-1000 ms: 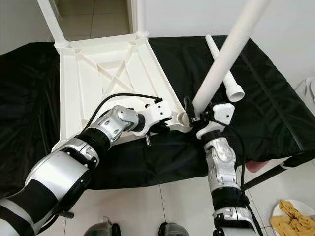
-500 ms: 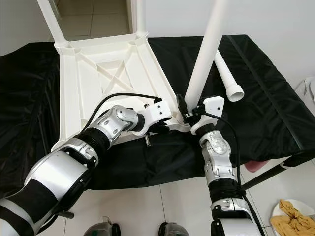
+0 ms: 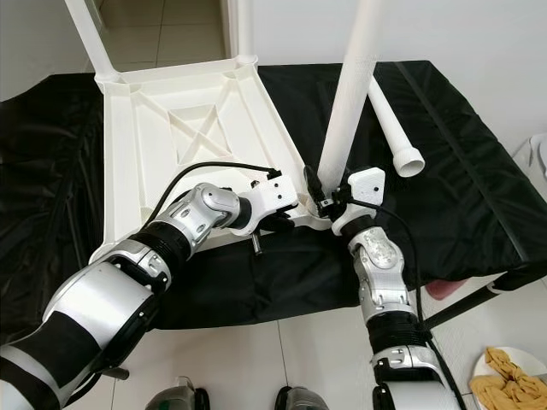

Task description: Building children table

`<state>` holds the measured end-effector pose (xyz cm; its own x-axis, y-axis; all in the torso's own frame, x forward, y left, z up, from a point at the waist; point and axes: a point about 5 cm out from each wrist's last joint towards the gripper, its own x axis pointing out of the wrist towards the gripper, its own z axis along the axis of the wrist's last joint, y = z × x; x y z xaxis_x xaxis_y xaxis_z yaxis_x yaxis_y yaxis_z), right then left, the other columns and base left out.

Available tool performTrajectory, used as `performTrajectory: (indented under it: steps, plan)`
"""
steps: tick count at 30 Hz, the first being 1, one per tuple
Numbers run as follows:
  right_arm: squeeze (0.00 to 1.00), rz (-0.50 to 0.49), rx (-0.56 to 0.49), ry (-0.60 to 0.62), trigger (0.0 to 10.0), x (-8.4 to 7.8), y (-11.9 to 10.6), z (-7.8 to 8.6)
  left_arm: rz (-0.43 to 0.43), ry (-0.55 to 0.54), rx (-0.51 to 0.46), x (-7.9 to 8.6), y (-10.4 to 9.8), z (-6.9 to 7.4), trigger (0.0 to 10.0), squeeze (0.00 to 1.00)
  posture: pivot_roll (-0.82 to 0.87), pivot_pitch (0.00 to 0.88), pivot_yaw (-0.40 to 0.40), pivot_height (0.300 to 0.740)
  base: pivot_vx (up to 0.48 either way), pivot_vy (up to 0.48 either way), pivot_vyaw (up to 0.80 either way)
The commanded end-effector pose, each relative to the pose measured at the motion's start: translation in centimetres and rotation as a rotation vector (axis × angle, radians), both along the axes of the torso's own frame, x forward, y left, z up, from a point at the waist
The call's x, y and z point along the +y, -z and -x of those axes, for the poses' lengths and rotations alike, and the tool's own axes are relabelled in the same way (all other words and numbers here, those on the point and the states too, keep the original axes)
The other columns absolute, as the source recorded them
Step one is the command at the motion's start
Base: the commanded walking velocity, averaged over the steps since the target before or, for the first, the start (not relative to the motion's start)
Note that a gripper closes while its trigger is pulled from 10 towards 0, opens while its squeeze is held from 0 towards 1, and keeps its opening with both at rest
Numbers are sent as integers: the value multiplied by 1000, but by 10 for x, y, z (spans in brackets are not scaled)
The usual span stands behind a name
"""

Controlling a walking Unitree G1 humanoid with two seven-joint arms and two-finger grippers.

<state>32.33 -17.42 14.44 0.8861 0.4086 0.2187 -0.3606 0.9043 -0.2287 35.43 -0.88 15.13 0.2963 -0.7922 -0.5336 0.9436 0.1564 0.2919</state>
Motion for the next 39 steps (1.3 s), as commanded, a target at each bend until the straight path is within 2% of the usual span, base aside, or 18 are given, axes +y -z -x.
performTrajectory:
  steps: [1, 8, 9, 12, 14, 16, 18, 22, 27, 39]
  plan:
    - [0, 90, 269, -15, 10000, -6, 59, 19, -29, 7, -39, 1, -8, -4, 10000, 0, 19, 82, 38, 740, 0, 0, 0]
    - [0, 103, 288, -8, 10000, -10, 64, 21, -31, 6, -39, 2, -8, -4, 10000, 0, 18, 84, 41, 740, 0, 0, 0]
    - [0, 68, 304, -19, 10000, -8, 65, 21, -32, 6, -40, 3, -8, -4, 10000, 0, 18, 85, 44, 740, 0, 0, 0]
    - [0, 45, 303, -24, 10000, -6, 64, 21, -32, 6, -41, 3, -8, -4, 10000, 0, 20, 86, 44, 740, 0, 0, 0]
    - [0, -58, 324, -7, 10000, -4, 62, 17, -33, 8, -41, 2, -9, -4, 10000, 0, 20, 85, 47, 740, 0, 0, 0]
    - [0, -58, 324, -7, 10000, -4, 62, 17, -33, 8, -41, 2, -9, -4, 10000, 0, 20, 85, 47, 740, 0, 0, 0]
    - [0, -143, 355, 1, 10000, -4, 62, 15, -35, 9, -41, 2, -9, -4, 10000, 0, 22, 85, 47, 740, 0, 0, 0]
    - [0, -187, 378, 23, 10000, -5, 61, 11, -36, 11, -41, 2, -9, -4, 10000, 0, 23, 85, 48, 740, 0, 0, 0]
    - [0, -202, 422, 49, 10000, -5, 64, 8, -37, 11, -44, 3, -9, -5, 10000, 0, 24, 82, 47, 740, 0, 0, 0]
    - [0, -137, 461, 80, 10000, -5, 63, -2, -35, 12, -46, 2, -10, -4, 10000, 0, 22, 76, 41, 740, 0, 0, 0]
